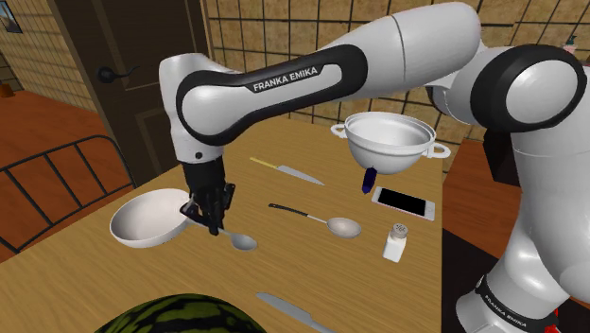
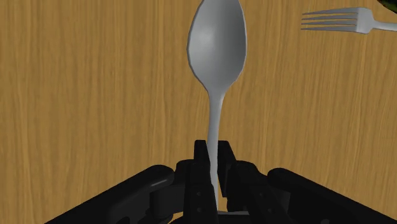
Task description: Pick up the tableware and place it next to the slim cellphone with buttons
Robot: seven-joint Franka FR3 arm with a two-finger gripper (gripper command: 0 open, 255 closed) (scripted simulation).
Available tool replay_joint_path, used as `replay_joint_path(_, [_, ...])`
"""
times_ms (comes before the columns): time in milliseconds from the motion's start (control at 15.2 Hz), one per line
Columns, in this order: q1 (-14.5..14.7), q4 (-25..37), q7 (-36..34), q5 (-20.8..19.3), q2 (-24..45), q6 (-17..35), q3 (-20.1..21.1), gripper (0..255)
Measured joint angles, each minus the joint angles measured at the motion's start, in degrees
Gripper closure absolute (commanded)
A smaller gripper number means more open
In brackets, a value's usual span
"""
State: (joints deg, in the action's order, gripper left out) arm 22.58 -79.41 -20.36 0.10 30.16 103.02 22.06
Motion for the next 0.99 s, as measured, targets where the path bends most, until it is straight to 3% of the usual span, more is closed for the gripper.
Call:
replay_joint_path(462, [-7.97,-19.69,8.19,4.63,-14.11,5.05,-0.44,255])
replay_joint_path(990, [-14.19,-34.44,18.50,8.45,-26.12,7.03,-3.26,255])
